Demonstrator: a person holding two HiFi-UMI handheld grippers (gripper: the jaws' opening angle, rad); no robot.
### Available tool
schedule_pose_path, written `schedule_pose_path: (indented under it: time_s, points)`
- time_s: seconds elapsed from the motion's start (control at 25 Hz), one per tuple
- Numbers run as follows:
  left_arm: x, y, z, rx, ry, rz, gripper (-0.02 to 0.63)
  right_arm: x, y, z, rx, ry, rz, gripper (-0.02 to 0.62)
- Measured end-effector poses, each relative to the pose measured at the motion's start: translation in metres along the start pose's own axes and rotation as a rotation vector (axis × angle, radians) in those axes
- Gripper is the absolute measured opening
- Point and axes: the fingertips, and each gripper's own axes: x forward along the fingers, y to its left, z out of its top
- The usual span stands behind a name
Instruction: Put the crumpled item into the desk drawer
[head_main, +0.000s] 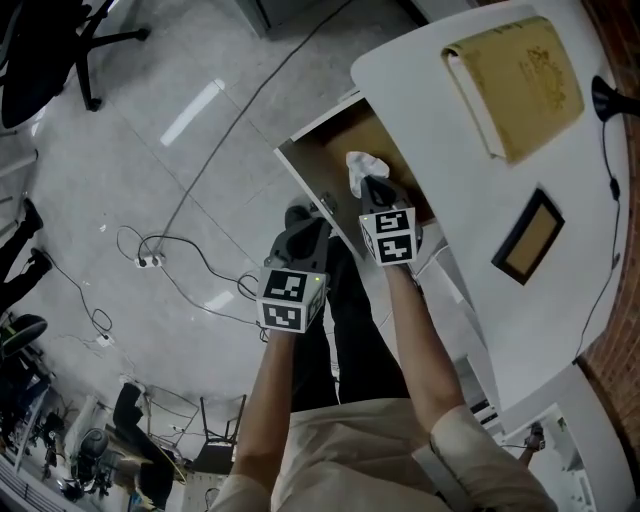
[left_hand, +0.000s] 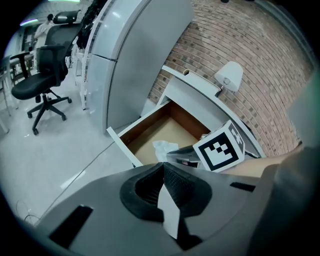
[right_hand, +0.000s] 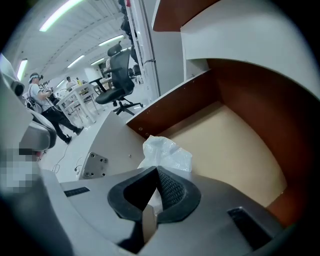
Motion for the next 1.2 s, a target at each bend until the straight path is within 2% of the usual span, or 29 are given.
schedule_pose_path:
  time_s: [0.12,0.32,0.56,1.2]
  points:
    - [-0.002,-0.006,0.005,0.017,-0.006,-0.024,0.016,0.008,0.0,0.003,-0.042,0.021,-0.002,0.025]
    - [-0.008,-0.002,0.011,-0.001,-0.022,-0.022,0.017,0.021,0.009,0.014,-0.1,0.043,0.021,0.025]
    - [-0.015,-0.006,0.005,-0.013,-0.031,-0.026,0.017,0.037,0.008,0.01,-0.18,0.081,0.029,0.025]
    - [-0.022,0.004,0.015,-0.055,-0.082,-0.003,0.016,0.052,0.007,-0.001,-0.267,0.129,0.044,0.026]
